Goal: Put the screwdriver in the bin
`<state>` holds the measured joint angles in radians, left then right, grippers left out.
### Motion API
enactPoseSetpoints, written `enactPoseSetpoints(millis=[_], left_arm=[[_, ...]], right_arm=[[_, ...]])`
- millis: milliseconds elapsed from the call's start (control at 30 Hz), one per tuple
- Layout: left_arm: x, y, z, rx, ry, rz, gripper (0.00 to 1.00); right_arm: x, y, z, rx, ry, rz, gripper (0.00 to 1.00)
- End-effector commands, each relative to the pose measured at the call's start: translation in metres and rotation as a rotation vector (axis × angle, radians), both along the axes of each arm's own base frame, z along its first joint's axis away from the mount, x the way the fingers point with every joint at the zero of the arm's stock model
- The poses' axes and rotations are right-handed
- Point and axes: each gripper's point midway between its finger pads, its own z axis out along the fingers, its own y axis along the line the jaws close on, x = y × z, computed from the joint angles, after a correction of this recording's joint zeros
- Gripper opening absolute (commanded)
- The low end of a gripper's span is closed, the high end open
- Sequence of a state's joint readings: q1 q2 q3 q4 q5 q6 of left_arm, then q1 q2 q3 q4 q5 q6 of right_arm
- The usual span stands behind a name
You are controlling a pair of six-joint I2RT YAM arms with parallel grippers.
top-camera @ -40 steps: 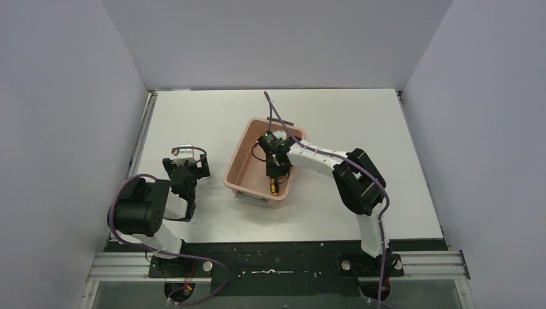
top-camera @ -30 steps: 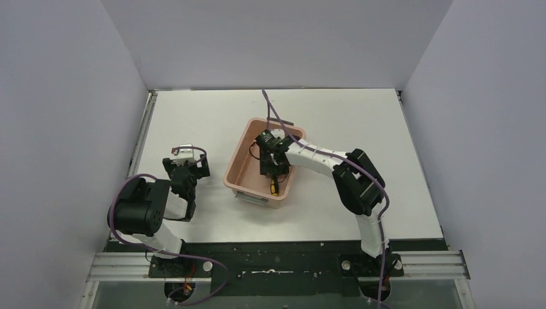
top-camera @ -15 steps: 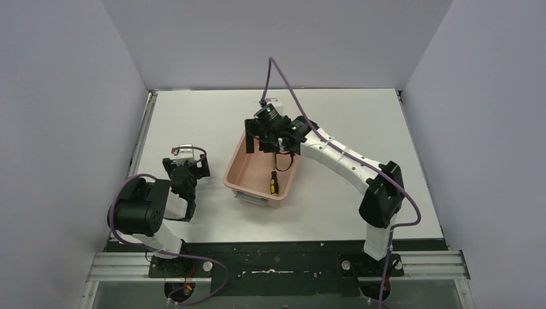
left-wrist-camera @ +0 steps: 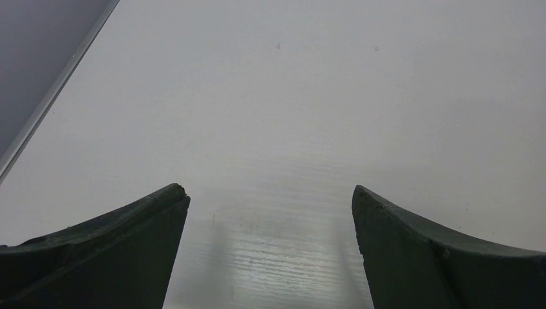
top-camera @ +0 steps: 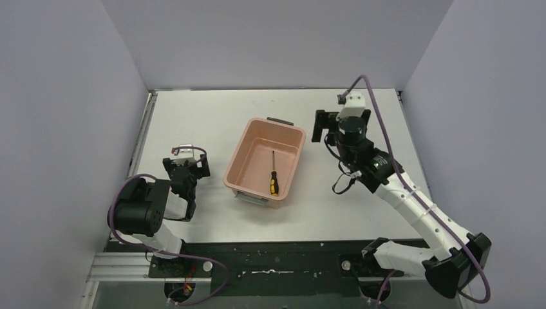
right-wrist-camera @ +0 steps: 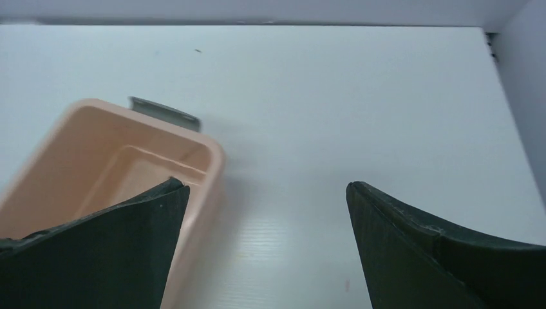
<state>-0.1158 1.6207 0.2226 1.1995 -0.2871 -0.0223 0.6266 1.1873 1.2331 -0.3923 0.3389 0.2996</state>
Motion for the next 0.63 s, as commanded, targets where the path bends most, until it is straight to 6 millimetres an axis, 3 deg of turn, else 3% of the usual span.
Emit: enactPoseSetpoints(millis=[0,133,167,300,467,600], left_arm=[[0.010,0.000,0.018,-0.013,-0.061,0.001,0.97],[0.010,0.000,0.017,-0.013,-0.061,0.001,0.97],[0.010,0.000,0.018,-0.014,-0.062,0.002,0.97],[0.010,0.000,0.018,-0.013,-0.064,0.002,0.97],[0.010,0.000,0.017,-0.013,-0.060,0.000,0.97],[0.010,0.000,0.018,-0.015,-0.060,-0.002,0.97]], right_arm=[[0.008,-0.064,-0.014,-0.134,-0.215,-0.204,1.00],[-0.001,-0.092,-0.066,-0.161,-0.232,-0.248,1.00],[-0.004,-0.097,-0.087,-0.172,-0.209,-0.252,1.00],[-0.009,-0.107,-0.132,-0.166,-0.143,-0.277,1.00],[-0.013,-0.113,-0.160,-0.135,-0.119,-0.306,1.00],[-0.011,-0.112,-0.164,-0.123,-0.107,-0.311,1.00]])
